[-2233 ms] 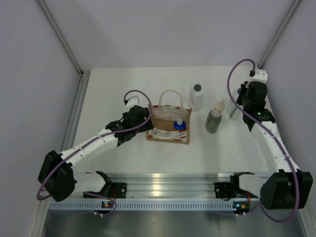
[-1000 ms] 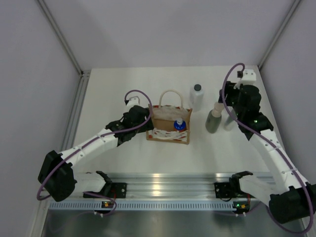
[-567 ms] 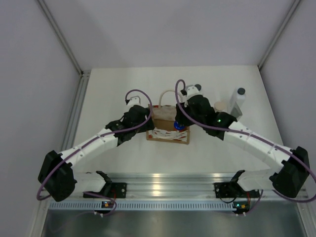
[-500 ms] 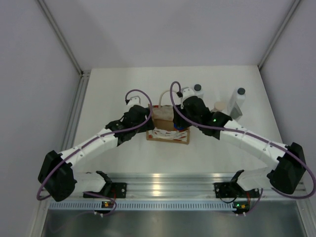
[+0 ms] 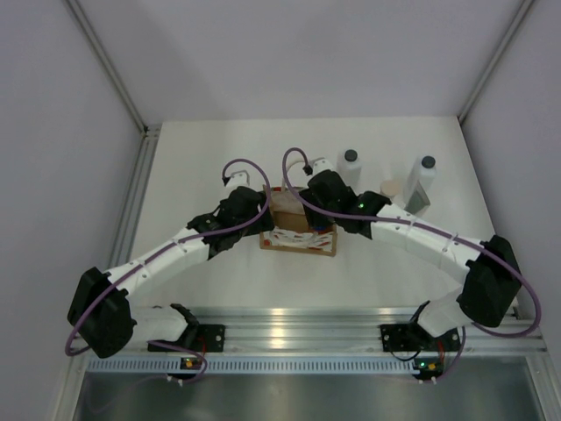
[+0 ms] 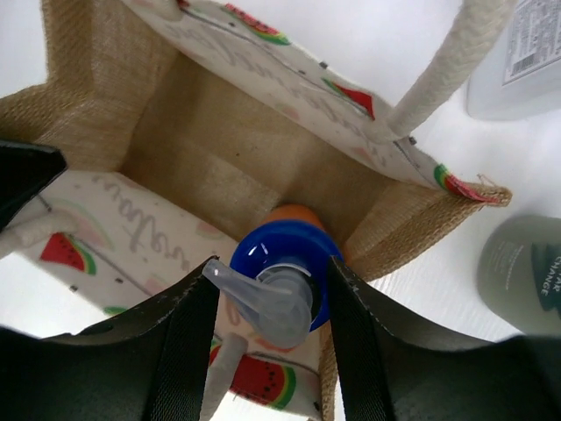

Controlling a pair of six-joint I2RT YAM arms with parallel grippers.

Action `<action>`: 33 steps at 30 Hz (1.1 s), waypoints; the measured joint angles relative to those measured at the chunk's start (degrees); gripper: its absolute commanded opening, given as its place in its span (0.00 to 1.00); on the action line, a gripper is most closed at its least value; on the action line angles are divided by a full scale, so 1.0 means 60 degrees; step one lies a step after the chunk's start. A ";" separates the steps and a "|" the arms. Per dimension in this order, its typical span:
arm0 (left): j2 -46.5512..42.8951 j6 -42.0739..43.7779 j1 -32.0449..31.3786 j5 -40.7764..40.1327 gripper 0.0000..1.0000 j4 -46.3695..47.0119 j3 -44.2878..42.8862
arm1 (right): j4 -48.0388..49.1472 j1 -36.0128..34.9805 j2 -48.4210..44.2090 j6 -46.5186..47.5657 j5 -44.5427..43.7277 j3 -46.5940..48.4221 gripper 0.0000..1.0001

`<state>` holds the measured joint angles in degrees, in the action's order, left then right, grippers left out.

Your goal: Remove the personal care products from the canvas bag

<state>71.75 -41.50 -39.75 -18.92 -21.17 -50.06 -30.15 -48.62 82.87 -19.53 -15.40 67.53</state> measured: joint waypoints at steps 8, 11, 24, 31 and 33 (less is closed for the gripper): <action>0.0000 0.0000 0.0000 -0.0004 0.74 0.0000 0.0000 | -0.0379 -0.0004 0.0259 0.0040 -0.0186 0.0204 0.59; 0.0000 0.0000 0.0000 -0.0004 0.74 0.0004 0.0000 | -0.0557 -0.0004 0.0499 0.0044 -0.0219 0.0255 0.62; 0.0000 0.0000 0.0000 -0.0004 0.74 0.0000 0.0004 | -0.0736 -0.0007 0.1450 0.0171 -0.0273 0.0652 0.64; 0.0000 0.0004 0.0000 -0.0007 0.74 0.0000 0.0004 | -0.0732 -0.0007 0.1989 0.0248 -0.0401 0.0820 0.61; 0.0000 0.0004 0.0000 -0.0015 0.74 -0.0004 0.0004 | -0.0663 -0.0007 0.2098 0.0251 -0.0495 0.0845 0.57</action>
<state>71.75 -41.47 -39.75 -19.00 -21.19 -50.04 -34.13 -48.66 95.46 -18.02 -18.37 72.60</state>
